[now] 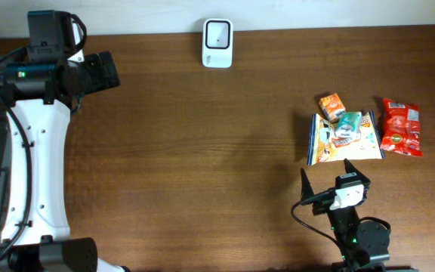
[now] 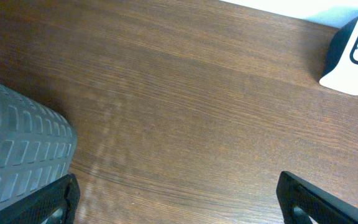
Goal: Scan the item barcode
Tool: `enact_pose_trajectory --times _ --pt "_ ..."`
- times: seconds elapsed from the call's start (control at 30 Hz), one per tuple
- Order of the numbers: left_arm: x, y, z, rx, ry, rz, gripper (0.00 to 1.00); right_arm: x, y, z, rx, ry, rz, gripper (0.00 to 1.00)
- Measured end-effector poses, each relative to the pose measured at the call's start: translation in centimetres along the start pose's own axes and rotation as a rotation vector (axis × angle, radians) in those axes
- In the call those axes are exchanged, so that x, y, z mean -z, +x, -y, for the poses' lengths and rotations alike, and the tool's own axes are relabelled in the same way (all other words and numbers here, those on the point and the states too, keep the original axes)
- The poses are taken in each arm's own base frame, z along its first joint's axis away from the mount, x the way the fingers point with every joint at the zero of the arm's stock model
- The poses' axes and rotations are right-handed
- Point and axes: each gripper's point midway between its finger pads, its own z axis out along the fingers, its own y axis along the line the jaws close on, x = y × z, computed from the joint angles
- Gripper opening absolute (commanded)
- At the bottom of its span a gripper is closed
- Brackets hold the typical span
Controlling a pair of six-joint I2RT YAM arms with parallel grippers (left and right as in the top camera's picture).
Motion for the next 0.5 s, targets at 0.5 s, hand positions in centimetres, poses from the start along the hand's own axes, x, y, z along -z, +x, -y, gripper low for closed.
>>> enact_pose_trajectory --times 0.5 --pt "0.44 -0.07 -0.27 -0.002 -0.018 0.015 0.99 0.00 0.00 0.00 0.000 0.000 0.000 0.99"
